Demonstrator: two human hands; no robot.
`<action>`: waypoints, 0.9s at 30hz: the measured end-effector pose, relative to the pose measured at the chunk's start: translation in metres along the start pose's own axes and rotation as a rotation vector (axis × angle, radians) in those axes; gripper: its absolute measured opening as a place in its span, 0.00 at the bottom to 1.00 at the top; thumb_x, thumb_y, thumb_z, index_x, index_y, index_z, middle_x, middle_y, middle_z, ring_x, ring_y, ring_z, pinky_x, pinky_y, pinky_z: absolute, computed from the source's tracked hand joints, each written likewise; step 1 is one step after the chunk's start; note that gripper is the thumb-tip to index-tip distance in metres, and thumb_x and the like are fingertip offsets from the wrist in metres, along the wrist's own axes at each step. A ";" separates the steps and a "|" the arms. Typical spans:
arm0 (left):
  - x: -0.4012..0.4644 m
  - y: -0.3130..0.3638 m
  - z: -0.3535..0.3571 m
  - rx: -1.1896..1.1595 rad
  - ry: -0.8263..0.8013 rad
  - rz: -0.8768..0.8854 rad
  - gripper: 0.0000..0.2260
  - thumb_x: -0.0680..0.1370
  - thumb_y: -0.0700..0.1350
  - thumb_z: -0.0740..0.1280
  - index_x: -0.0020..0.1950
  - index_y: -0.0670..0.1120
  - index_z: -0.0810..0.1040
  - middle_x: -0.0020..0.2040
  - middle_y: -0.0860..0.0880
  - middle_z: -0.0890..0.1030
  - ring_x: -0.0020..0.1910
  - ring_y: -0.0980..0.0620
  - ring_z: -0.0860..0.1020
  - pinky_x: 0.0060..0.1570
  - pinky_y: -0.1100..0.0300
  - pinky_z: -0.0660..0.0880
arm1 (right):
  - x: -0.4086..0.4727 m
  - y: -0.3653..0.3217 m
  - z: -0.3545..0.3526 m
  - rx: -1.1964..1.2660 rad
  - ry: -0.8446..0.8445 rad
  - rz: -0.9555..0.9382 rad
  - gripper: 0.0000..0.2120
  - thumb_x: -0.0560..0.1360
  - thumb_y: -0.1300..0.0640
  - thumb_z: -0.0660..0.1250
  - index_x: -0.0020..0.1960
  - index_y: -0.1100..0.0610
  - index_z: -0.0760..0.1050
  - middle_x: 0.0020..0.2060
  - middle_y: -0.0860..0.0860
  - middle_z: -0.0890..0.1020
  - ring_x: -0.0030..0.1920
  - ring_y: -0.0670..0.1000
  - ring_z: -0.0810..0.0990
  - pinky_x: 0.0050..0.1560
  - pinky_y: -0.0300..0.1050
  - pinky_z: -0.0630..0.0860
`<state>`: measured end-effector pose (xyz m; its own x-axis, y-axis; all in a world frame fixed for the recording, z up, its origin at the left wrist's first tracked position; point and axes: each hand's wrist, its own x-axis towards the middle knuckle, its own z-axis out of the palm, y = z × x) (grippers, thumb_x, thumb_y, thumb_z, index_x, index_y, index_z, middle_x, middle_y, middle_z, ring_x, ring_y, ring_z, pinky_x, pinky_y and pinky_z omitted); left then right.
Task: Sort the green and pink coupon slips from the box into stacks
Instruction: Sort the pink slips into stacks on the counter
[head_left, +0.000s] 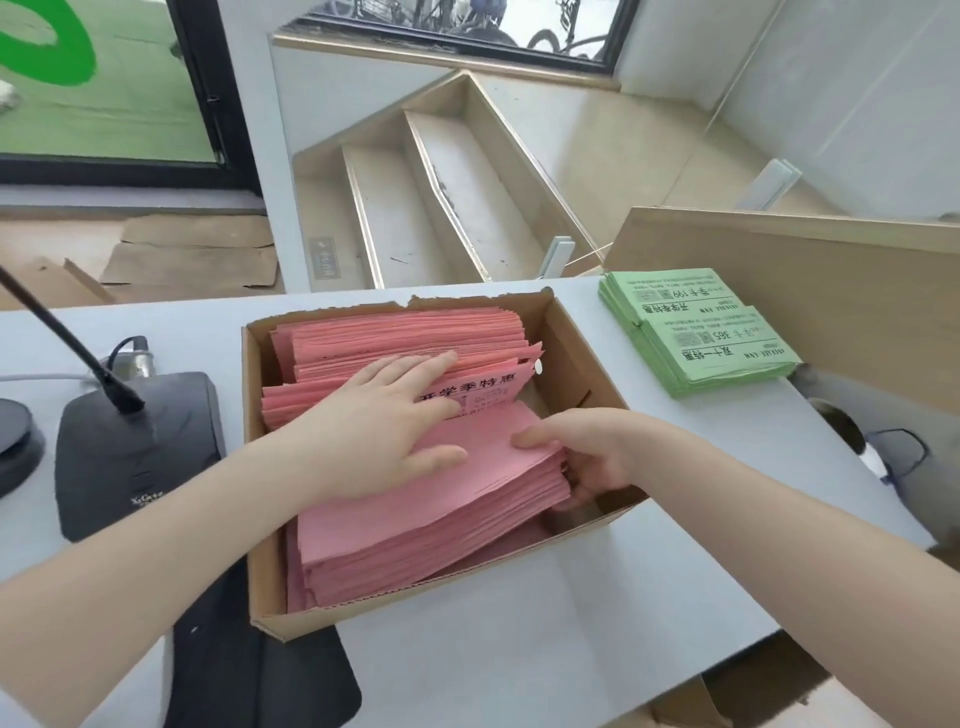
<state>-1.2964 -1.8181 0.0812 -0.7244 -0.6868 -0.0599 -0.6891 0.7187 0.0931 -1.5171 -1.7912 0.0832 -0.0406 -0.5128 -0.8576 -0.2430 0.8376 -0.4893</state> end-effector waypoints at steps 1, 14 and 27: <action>-0.002 0.005 -0.004 -0.026 -0.044 -0.014 0.46 0.62 0.75 0.32 0.72 0.56 0.61 0.77 0.50 0.40 0.76 0.50 0.44 0.69 0.58 0.37 | -0.001 -0.001 -0.001 0.037 -0.031 -0.008 0.06 0.77 0.56 0.63 0.52 0.58 0.71 0.41 0.55 0.77 0.40 0.53 0.77 0.37 0.47 0.78; 0.009 0.012 -0.006 0.078 0.018 -0.078 0.25 0.75 0.56 0.61 0.68 0.47 0.64 0.77 0.49 0.49 0.75 0.50 0.55 0.71 0.56 0.54 | -0.014 -0.005 -0.026 0.287 -0.047 -0.226 0.26 0.81 0.45 0.48 0.59 0.67 0.69 0.47 0.64 0.80 0.37 0.58 0.83 0.33 0.44 0.80; 0.011 -0.007 0.011 0.169 0.306 0.110 0.24 0.66 0.40 0.74 0.59 0.49 0.69 0.66 0.40 0.71 0.68 0.38 0.66 0.67 0.40 0.58 | 0.013 0.001 -0.009 -0.660 0.061 -0.004 0.13 0.79 0.60 0.56 0.57 0.65 0.74 0.46 0.59 0.81 0.45 0.57 0.81 0.42 0.42 0.78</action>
<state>-1.2994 -1.8297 0.0690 -0.7723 -0.5864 0.2442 -0.6195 0.7804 -0.0850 -1.5266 -1.7987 0.0732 -0.0886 -0.5416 -0.8359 -0.7856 0.5540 -0.2757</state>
